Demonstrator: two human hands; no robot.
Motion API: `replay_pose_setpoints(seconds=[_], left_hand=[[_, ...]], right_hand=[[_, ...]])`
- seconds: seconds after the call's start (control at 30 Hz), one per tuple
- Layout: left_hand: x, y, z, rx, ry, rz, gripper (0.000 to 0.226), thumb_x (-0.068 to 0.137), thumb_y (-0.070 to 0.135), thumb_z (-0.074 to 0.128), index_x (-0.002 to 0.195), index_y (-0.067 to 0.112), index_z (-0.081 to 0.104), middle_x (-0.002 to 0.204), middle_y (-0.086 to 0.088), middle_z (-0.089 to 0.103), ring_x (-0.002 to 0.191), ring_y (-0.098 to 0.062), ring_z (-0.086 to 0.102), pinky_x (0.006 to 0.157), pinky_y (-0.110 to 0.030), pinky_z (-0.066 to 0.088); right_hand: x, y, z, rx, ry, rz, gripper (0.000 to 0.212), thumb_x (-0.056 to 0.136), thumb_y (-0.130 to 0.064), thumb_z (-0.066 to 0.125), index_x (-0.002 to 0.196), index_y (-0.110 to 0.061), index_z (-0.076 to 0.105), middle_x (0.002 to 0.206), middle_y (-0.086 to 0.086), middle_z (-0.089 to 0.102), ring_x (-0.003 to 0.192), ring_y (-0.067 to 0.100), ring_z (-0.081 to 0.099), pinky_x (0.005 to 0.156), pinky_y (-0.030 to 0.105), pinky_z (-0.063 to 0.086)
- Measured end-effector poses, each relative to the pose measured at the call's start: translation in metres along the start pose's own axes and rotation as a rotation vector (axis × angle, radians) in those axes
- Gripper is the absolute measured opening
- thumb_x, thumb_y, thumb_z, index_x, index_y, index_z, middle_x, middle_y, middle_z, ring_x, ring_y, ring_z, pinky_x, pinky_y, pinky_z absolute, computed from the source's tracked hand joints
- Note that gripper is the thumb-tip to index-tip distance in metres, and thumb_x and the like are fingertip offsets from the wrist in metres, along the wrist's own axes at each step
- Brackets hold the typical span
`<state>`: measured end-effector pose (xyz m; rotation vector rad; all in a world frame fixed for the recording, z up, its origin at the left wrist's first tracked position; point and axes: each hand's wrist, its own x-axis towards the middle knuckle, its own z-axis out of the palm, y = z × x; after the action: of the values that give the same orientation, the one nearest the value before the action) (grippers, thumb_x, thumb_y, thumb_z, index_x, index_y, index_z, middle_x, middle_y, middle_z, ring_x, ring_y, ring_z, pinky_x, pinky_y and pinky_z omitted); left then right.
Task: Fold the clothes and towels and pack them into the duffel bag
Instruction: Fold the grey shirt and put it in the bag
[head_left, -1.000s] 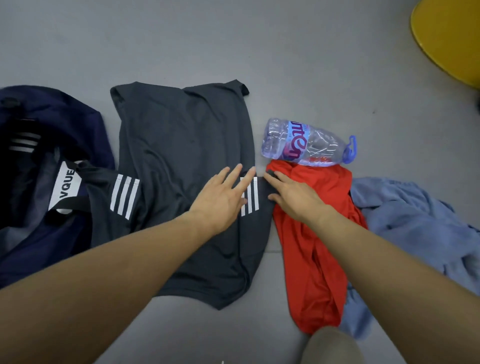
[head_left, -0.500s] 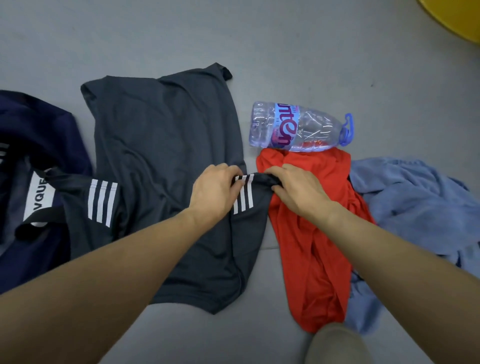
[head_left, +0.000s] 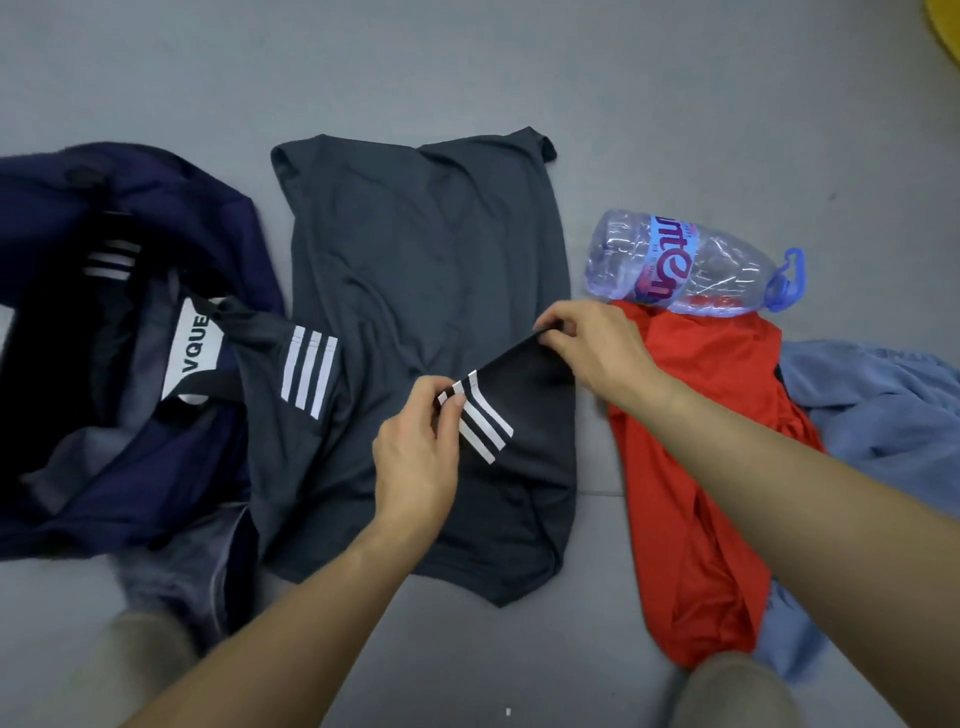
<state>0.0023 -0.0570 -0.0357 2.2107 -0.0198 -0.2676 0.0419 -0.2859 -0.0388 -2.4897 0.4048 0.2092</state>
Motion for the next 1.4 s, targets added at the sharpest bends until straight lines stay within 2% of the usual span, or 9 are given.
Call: replay_pose_setpoints(seconds=[0.1, 0.2, 0.33, 0.43, 0.6, 0.8, 1.07, 1.2, 1.4], left_hand=[[-0.002, -0.022, -0.019, 0.026, 0.005, 0.006, 0.005, 0.102, 0.033, 0.053, 0.102, 0.033, 0.058, 0.057, 0.003, 0.053, 0.058, -0.017, 0.056, 0.069, -0.044, 0.05], [-0.002, -0.044, -0.035, 0.152, 0.007, 0.062, 0.032, 0.103, 0.029, 0.052, 0.133, 0.038, 0.057, 0.052, 0.007, 0.039, 0.051, -0.015, 0.042, 0.065, -0.039, 0.048], [-0.001, -0.078, -0.05, 0.37, -0.037, 0.123, 0.054, 0.103, 0.028, 0.052, 0.147, 0.054, 0.034, 0.059, 0.007, 0.046, 0.055, -0.021, 0.053, 0.064, -0.045, 0.053], [-0.002, -0.104, -0.056, 0.489, -0.08, 0.21, 0.065, 0.101, 0.024, 0.056, 0.147, 0.057, 0.024, 0.066, 0.006, 0.05, 0.056, -0.019, 0.053, 0.056, -0.045, 0.054], [-0.003, -0.117, -0.07, 0.629, -0.107, 0.378, 0.071, 0.097, 0.034, 0.059, 0.157, 0.037, 0.022, 0.126, 0.004, 0.056, 0.089, -0.017, 0.057, 0.066, -0.035, 0.056], [-0.006, -0.135, -0.07, 0.776, -0.277, 0.519, 0.065, 0.1, 0.044, 0.047, 0.159, 0.03, 0.022, 0.168, -0.008, 0.011, 0.15, -0.031, 0.025, 0.113, -0.047, 0.039], [-0.051, -0.11, -0.012, 0.849, -0.434, 0.504, 0.071, 0.095, 0.062, 0.026, 0.159, 0.031, 0.019, 0.166, -0.012, 0.016, 0.152, -0.036, 0.017, 0.115, -0.057, 0.032], [-0.04, -0.087, -0.035, 0.865, -0.513, 0.736, 0.073, 0.095, 0.065, 0.025, 0.16, 0.033, 0.011, 0.167, -0.012, 0.013, 0.152, -0.034, 0.017, 0.12, -0.052, 0.027], [0.055, -0.071, -0.14, 1.023, -0.399, 0.787, 0.075, 0.096, 0.041, 0.056, 0.16, 0.023, 0.02, 0.16, -0.017, 0.031, 0.146, -0.036, 0.034, 0.118, -0.046, 0.031]], right_hand=[[0.009, -0.026, 0.019, 0.19, -0.05, 0.09, 0.006, 0.089, -0.022, 0.065, 0.088, -0.026, 0.07, 0.061, -0.004, 0.065, 0.061, 0.017, 0.067, 0.06, 0.034, 0.056], [0.016, -0.048, 0.043, 0.314, -0.103, 0.116, 0.011, 0.088, -0.018, 0.062, 0.084, -0.027, 0.068, 0.067, -0.002, 0.072, 0.058, 0.015, 0.07, 0.06, 0.04, 0.062], [0.018, -0.069, 0.069, 0.142, -0.101, 0.028, 0.014, 0.087, -0.027, 0.06, 0.097, -0.034, 0.068, 0.082, -0.012, 0.073, 0.085, 0.015, 0.07, 0.086, 0.041, 0.056], [0.004, -0.081, 0.085, 0.055, -0.111, -0.037, 0.045, 0.094, -0.027, 0.06, 0.137, -0.037, 0.051, 0.118, -0.007, 0.069, 0.113, 0.017, 0.063, 0.098, 0.035, 0.048], [-0.054, -0.068, 0.116, -0.175, -0.155, -0.308, 0.077, 0.099, -0.04, 0.054, 0.16, -0.027, 0.01, 0.167, 0.002, 0.011, 0.154, 0.021, 0.008, 0.124, 0.042, 0.019], [-0.117, 0.003, 0.116, -0.611, -0.317, -0.417, 0.076, 0.097, -0.071, 0.022, 0.16, -0.03, 0.011, 0.168, 0.001, 0.005, 0.154, 0.029, 0.002, 0.116, 0.067, 0.017], [-0.159, 0.06, 0.07, -0.758, -0.46, -0.327, 0.081, 0.094, -0.077, 0.023, 0.159, -0.03, 0.016, 0.168, 0.003, 0.007, 0.154, 0.03, 0.004, 0.112, 0.073, 0.017], [-0.174, 0.071, 0.056, -0.74, -0.463, -0.306, 0.082, 0.093, -0.078, 0.023, 0.159, -0.031, 0.015, 0.167, 0.003, 0.012, 0.154, 0.029, 0.006, 0.113, 0.07, 0.02], [-0.142, 0.009, 0.046, -0.617, -0.444, -0.434, 0.073, 0.099, -0.071, 0.018, 0.16, -0.033, 0.006, 0.168, -0.001, 0.006, 0.155, 0.024, 0.0, 0.119, 0.058, 0.011]])
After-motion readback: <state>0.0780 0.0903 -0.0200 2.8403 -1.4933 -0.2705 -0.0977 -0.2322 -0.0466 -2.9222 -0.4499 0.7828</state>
